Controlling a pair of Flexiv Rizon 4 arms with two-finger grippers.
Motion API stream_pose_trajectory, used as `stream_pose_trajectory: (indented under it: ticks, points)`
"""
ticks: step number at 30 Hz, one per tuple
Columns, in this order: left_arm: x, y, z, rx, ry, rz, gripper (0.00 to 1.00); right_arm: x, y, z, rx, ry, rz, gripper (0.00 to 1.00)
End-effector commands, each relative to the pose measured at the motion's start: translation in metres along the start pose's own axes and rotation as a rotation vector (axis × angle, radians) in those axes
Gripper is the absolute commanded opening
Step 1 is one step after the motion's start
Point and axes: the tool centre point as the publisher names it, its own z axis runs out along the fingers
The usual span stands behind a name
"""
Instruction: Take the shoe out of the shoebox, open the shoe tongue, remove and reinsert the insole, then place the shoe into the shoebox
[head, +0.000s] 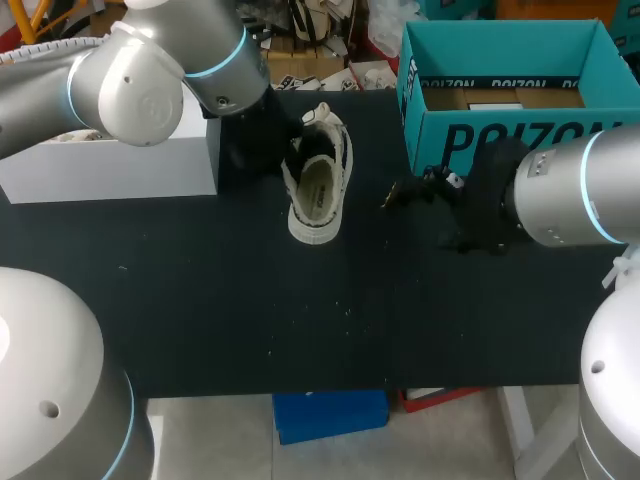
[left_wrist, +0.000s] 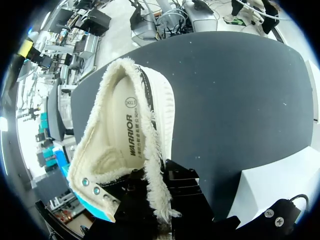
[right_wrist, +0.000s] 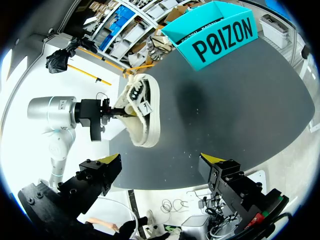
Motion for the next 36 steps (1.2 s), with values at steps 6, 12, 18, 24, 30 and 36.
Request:
stream_pose_trajectory:
  ticks: [6,12,18,24,30,36]
  points:
    - [0.000,0.000,-0.001,-0.002,0.001,0.002,0.00,0.001,-0.001,0.001,-0.003,-0.003,0.001,1.00]
    - [-0.009,0.002,-0.016,-0.004,0.002,-0.058,0.00,0.001,-0.001,0.001,-0.003,-0.003,0.001,1.00]
    - [-0.031,0.019,-0.061,-0.030,0.024,-0.298,0.00,0.001,-0.001,0.001,-0.003,-0.003,0.001,1.00]
    - [-0.029,0.028,-0.093,-0.065,0.076,-0.571,0.00,0.001,-0.001,0.001,-0.003,-0.003,0.001,1.00]
    - [-0.006,0.041,-0.113,-0.164,0.105,-0.888,0.00,0.001,-0.001,0.001,-0.003,-0.003,0.001,1.00]
    - [0.030,0.069,-0.130,-0.329,0.101,-1.144,0.00,0.001,-0.001,0.001,-0.003,-0.003,0.001,1.00]
